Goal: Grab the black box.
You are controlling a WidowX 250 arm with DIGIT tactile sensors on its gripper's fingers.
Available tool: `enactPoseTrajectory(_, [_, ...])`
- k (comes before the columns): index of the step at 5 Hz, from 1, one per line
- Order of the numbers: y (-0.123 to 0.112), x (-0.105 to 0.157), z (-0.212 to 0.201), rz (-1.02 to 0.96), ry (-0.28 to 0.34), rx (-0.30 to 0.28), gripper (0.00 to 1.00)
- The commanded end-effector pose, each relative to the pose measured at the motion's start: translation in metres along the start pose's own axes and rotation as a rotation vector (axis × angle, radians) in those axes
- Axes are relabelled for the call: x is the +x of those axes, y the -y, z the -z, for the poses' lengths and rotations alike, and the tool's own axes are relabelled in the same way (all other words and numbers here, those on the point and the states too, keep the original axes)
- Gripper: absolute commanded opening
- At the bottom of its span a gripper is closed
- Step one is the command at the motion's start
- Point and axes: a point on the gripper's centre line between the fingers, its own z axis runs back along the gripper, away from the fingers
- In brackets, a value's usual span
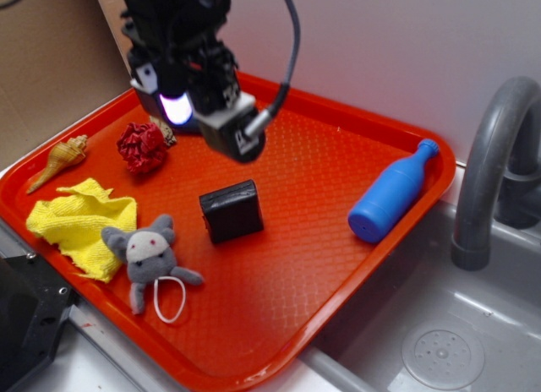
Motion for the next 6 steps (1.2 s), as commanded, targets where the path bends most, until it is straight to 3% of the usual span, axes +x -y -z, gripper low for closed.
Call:
enactPoseTrajectory(1, [-0.031, 0.035, 0.016, 0.376, 0.046, 0.091, 1.00])
enactPoseTrajectory(2, [-0.034, 0.037, 0.018, 0.477, 0.029, 0.096, 1.00])
enactPoseTrajectory(3, [-0.036, 0.012, 0.031, 0.473, -0.010, 0.038, 1.00])
enactPoseTrajectory(4, [-0.019, -0.014, 0.046, 0.478, -0.042, 0.024, 1.00])
enactPoseTrajectory(5, [-0.019, -0.019, 0.066, 0.495, -0.030, 0.078, 1.00])
enactPoseTrajectory(6, [-0.028, -0.001, 0.082, 0.482, 0.007, 0.088, 1.00])
